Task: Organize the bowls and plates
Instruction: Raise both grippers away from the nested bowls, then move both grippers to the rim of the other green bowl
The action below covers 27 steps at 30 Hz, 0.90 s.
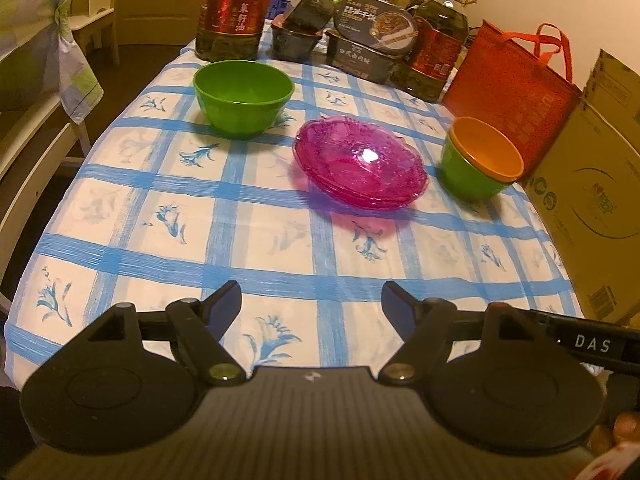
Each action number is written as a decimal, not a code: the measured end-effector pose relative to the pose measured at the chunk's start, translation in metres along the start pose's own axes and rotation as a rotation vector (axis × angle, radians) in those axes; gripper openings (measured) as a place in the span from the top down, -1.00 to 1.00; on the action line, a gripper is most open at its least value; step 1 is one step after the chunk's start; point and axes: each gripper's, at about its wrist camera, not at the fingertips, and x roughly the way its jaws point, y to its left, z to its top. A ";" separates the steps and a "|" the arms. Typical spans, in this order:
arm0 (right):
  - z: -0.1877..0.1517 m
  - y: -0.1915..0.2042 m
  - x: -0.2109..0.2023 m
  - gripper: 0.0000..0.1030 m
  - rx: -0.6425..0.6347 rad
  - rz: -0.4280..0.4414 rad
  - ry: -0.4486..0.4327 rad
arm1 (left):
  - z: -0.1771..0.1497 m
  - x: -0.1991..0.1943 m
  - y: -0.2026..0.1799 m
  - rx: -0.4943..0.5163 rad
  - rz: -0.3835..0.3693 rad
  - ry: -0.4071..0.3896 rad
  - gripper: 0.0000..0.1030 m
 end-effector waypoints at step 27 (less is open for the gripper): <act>0.138 0.078 0.127 -0.32 -0.140 0.097 -0.008 | 0.134 0.087 0.099 -0.091 0.041 -0.018 -0.58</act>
